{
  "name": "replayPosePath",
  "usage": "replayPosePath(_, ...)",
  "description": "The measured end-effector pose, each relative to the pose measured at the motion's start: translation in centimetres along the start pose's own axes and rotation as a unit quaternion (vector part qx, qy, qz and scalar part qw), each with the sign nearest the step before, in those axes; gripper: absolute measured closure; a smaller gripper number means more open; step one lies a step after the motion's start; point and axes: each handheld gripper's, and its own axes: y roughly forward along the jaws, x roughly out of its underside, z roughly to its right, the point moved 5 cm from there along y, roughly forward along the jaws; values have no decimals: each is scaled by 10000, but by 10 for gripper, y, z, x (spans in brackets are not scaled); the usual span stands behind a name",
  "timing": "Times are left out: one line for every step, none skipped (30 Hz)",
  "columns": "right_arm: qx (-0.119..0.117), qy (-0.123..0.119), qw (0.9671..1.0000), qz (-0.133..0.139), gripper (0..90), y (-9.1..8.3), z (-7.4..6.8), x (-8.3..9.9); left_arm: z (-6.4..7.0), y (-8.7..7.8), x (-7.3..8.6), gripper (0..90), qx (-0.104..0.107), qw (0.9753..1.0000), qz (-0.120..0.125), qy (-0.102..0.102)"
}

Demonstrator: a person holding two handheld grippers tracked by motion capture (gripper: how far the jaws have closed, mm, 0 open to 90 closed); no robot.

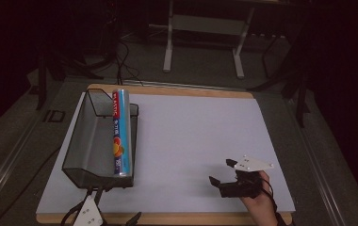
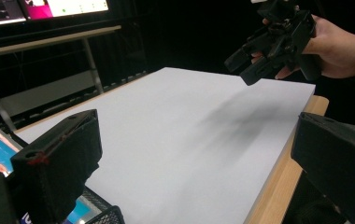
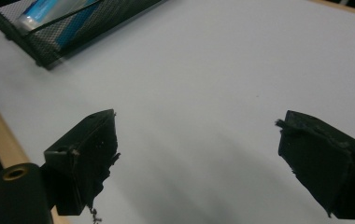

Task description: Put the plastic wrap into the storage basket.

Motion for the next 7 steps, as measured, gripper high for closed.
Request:
replayPosePath(-7,12,10000,-4,114,1,1,0,0,0,0,28,0,10000,0,0)
replayPosePath(17,34,10000,24,114,1,2,0,0,0,0,28,5,10000,-9,2)
replayPosePath(26,43,10000,43,114,1,3,1,0,0,0,28,5,10000,-9,2)
replayPosePath(9,42,10000,19,114,1,3,1,0,1,0,28,1,10000,-7,9)
replayPosePath(9,42,10000,19,114,1,3,1,0,1,0,28,1,10000,-7,9)
replayPosePath(22,31,10000,43,114,1,3,1,0,1,0,28,3,10000,-6,12)
replayPosePath(-5,27,10000,33,114,1,2,1,0,1,0,28,3,10000,-6,12)
